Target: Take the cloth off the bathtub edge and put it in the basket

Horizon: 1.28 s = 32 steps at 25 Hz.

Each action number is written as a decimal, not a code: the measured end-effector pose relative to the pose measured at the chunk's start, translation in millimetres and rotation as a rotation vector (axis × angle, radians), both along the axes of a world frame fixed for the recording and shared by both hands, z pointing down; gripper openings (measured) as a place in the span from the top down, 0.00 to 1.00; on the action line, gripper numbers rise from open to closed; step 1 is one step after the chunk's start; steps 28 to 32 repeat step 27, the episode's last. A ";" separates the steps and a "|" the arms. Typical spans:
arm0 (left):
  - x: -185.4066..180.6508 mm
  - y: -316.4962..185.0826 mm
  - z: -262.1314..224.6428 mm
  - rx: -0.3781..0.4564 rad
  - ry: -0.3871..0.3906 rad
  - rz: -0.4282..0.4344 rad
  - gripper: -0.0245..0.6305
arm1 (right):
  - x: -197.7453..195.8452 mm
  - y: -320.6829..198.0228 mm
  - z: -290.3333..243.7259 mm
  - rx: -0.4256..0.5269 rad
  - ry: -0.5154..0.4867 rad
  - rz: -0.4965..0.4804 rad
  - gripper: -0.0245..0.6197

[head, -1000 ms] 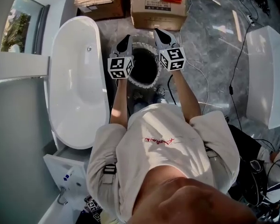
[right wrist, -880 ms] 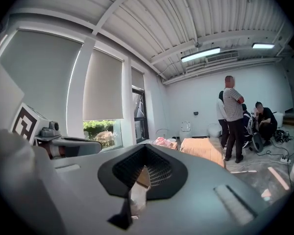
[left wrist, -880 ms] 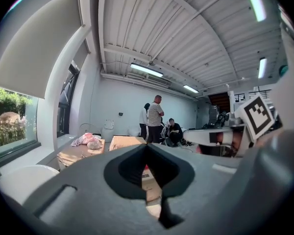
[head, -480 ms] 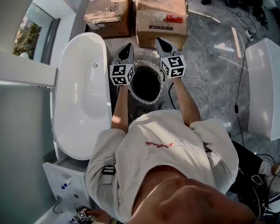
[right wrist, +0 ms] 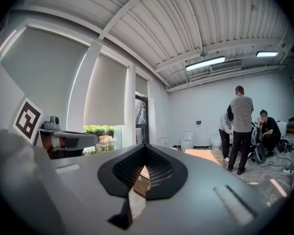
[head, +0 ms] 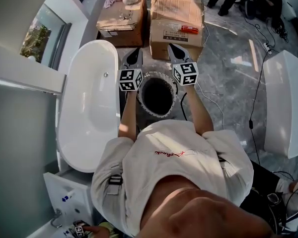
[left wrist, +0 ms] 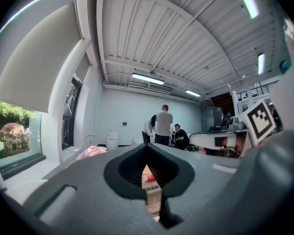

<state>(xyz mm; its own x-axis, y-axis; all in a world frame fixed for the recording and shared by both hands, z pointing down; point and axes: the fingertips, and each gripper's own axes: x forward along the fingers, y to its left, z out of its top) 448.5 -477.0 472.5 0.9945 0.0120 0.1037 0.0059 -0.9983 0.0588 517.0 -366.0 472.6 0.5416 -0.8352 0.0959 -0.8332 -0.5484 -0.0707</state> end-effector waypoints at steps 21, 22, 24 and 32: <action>0.0 4.5 -1.5 0.024 -0.008 0.005 0.96 | -1.4 4.4 5.3 -0.032 0.003 -0.006 0.95; -0.2 4.0 -1.8 0.024 -0.009 0.004 0.96 | -1.5 4.0 4.9 -0.032 0.004 -0.006 0.95; -1.5 2.9 -2.5 0.023 -0.010 0.001 0.96 | -2.5 3.0 4.3 -0.034 0.004 -0.007 0.95; -4.2 1.4 -4.4 0.022 -0.009 -0.002 0.96 | -5.1 1.2 3.9 -0.038 0.003 -0.010 0.95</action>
